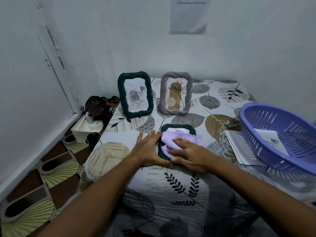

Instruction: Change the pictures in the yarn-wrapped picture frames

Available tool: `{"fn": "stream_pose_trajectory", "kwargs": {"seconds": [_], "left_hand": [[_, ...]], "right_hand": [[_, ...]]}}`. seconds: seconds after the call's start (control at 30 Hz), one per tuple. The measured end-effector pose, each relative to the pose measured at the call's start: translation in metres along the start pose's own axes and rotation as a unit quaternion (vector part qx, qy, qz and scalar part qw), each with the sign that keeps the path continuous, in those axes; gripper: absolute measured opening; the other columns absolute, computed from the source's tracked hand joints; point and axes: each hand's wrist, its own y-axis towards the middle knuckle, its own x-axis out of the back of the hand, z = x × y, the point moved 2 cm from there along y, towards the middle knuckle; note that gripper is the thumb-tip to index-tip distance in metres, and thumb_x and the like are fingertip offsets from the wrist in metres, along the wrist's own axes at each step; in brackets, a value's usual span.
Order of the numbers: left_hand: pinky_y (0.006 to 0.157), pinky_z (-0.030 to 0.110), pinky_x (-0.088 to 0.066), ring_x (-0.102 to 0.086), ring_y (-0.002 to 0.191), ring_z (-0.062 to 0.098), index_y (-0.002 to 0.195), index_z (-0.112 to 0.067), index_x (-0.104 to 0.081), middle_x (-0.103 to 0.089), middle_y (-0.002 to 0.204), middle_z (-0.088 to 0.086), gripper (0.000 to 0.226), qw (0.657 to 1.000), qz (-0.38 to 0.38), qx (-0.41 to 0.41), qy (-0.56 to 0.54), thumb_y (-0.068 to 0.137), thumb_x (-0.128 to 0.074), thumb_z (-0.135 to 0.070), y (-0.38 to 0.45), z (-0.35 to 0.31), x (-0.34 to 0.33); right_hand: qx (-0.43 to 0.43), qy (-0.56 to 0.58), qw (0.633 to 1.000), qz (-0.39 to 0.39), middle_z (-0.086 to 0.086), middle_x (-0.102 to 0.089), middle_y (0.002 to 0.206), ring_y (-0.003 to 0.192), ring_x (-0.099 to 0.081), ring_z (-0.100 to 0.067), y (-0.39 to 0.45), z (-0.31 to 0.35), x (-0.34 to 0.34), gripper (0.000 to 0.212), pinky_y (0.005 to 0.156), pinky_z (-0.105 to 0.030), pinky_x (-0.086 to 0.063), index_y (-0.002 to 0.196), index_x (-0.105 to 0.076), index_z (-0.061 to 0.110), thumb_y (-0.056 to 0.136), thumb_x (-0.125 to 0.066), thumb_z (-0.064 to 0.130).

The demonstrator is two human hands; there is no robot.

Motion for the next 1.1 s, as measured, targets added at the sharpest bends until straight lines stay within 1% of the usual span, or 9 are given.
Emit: {"fn": "stream_pose_trajectory", "kwargs": {"seconds": [0.13,0.23,0.4,0.5,0.6,0.7,0.83,1.0,1.1], "left_hand": [[0.118,0.051,0.006,-0.004,0.148,0.01,0.153,-0.022,-0.017,-0.019,0.16,-0.003,0.139,1.0,0.007,-0.004,-0.008,0.038,-0.058,-0.091,-0.001,-0.001,0.001],[0.119,0.05,0.006,-0.004,0.148,0.01,0.153,-0.022,-0.017,-0.019,0.16,-0.002,0.141,1.0,0.007,-0.001,-0.005,0.037,-0.056,-0.092,-0.001,-0.001,0.001],[0.118,0.051,0.005,-0.004,0.148,0.011,0.153,-0.019,-0.015,-0.018,0.16,-0.001,0.14,1.0,0.015,0.001,0.008,0.039,-0.053,-0.092,0.0,-0.002,0.001],[0.118,0.05,0.006,-0.004,0.148,0.01,0.153,-0.019,-0.015,-0.017,0.16,-0.001,0.14,1.0,0.015,0.0,0.009,0.039,-0.053,-0.091,-0.001,-0.002,0.001],[0.119,0.049,0.007,-0.002,0.148,0.009,0.153,-0.02,-0.015,-0.016,0.161,-0.001,0.142,1.0,0.018,0.004,0.003,0.037,-0.053,-0.092,-0.001,-0.001,0.002],[0.119,0.048,0.008,-0.001,0.148,0.008,0.153,-0.021,-0.014,-0.013,0.161,-0.003,0.145,1.0,0.02,0.01,0.0,0.034,-0.053,-0.093,-0.001,-0.001,0.002],[0.119,0.047,0.008,-0.003,0.148,0.011,0.153,-0.022,-0.014,-0.012,0.161,0.0,0.147,1.0,0.016,0.011,0.002,0.032,-0.053,-0.094,-0.003,-0.002,0.002],[0.119,0.046,0.009,-0.004,0.148,0.013,0.153,-0.021,-0.015,-0.014,0.161,0.002,0.151,1.0,0.008,0.009,0.002,0.029,-0.048,-0.099,-0.002,-0.002,0.001],[0.119,0.047,0.008,-0.005,0.148,0.011,0.153,-0.021,-0.016,-0.017,0.16,0.001,0.15,1.0,0.007,0.01,0.001,0.028,-0.047,-0.099,0.0,0.0,0.0]], "right_hand": [[-0.012,0.0,1.0,-0.014,-0.019,-0.017,0.158,0.148,-0.004,-0.029,0.009,0.005,0.004,0.094,0.117,-0.039,-0.006,0.147,-0.034,0.031,0.075,0.003,0.08],[-0.015,0.014,1.0,-0.012,-0.018,-0.011,0.159,0.148,0.002,-0.028,0.007,0.006,0.0,0.096,0.118,-0.039,-0.004,0.147,-0.034,0.033,0.073,0.003,0.082],[0.003,0.044,0.999,0.003,-0.01,-0.008,0.16,0.149,0.003,-0.023,-0.005,0.004,-0.002,0.067,0.12,-0.045,-0.007,0.143,-0.036,0.042,0.087,-0.014,0.071],[0.018,0.059,0.998,0.007,-0.005,-0.009,0.161,0.149,0.002,-0.018,-0.01,0.002,-0.001,0.06,0.12,-0.046,-0.01,0.141,-0.039,0.043,0.09,-0.019,0.066],[0.018,0.062,0.998,0.007,-0.003,-0.013,0.16,0.148,-0.003,-0.016,-0.014,0.0,0.005,0.06,0.119,-0.045,-0.014,0.14,-0.043,0.039,0.09,-0.021,0.065],[0.028,0.062,0.998,-0.01,-0.003,-0.024,0.158,0.147,-0.016,-0.017,-0.023,-0.008,0.009,0.057,0.116,-0.043,-0.023,0.134,-0.053,0.034,0.094,-0.024,0.062],[0.036,0.062,0.997,-0.025,-0.004,-0.032,0.155,0.144,-0.023,-0.015,-0.036,-0.02,0.015,0.054,0.112,-0.038,-0.03,0.127,-0.062,0.026,0.095,-0.028,0.053],[0.02,0.044,0.998,-0.045,-0.007,-0.041,0.149,0.138,-0.034,-0.022,-0.034,-0.011,0.015,0.057,0.106,-0.037,-0.035,0.126,-0.064,0.023,0.094,-0.027,0.053],[0.013,0.039,0.998,-0.047,-0.011,-0.04,0.148,0.139,-0.031,-0.028,-0.022,0.0,0.009,0.056,0.11,-0.04,-0.03,0.129,-0.061,0.025,0.096,-0.027,0.055]]}}
